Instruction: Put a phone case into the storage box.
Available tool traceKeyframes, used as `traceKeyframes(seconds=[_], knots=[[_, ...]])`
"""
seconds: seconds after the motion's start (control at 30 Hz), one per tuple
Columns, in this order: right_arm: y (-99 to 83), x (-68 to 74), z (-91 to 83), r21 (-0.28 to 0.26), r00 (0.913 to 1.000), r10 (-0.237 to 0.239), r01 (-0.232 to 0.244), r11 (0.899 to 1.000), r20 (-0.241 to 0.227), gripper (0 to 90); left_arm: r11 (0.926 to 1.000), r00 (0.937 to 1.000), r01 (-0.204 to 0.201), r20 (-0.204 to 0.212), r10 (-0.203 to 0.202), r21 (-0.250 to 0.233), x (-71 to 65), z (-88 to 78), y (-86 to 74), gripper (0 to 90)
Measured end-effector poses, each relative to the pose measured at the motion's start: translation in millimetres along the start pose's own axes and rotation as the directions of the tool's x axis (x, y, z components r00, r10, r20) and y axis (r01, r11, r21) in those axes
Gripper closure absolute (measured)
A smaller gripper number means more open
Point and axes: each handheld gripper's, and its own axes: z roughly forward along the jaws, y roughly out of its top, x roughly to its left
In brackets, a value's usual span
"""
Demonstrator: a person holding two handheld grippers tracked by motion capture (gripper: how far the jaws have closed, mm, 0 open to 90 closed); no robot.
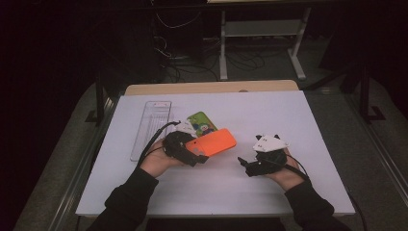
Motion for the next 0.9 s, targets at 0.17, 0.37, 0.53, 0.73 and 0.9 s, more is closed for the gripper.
traceKeyframes(seconds=[0.17, 0.37, 0.53, 0.73, 0.9], knots=[[0.6, 3.6, 0.2, 0.006, 0.9981, -0.057, 0.057, 0.998, 0.023, 5.3, 1.0, 1.0, -0.001, 0.001, 0.001, -0.003, -0.1, 0.1, 0.0, 16.0], [1.3, 6.1, 0.5, 0.002, 0.9926, -0.109, 0.11, 0.994, 0.053, 5.4, 1.0, 1.0, 0.002, 0.003, -0.002, -0.009, 0.7, -0.6, -0.2, 16.0], [1.9, 8.5, 0.2, 0.005, 0.9856, -0.151, 0.151, 0.989, 0.077, 5.6, 0.9999, 1.0, 0.0, 0.005, 0.0, -0.012, 0.6, -0.7, 0.2, 16.0], [1.8, 11.8, 0.5, 0.015, 0.9731, -0.204, 0.203, 0.979, 0.108, 5.7, 0.9999, 0.9999, 0.007, 0.009, -0.006, -0.014, -0.2, -0.6, 1.0, 16.0], [1.3, 14.3, 0.6, 0.022, 0.9602, -0.247, 0.246, 0.969, 0.13, 5.7, 0.9999, 0.9999, -0.014, 0.001, 0.014, -0.01, 2.1, -2.3, 1.5, 16.0]])
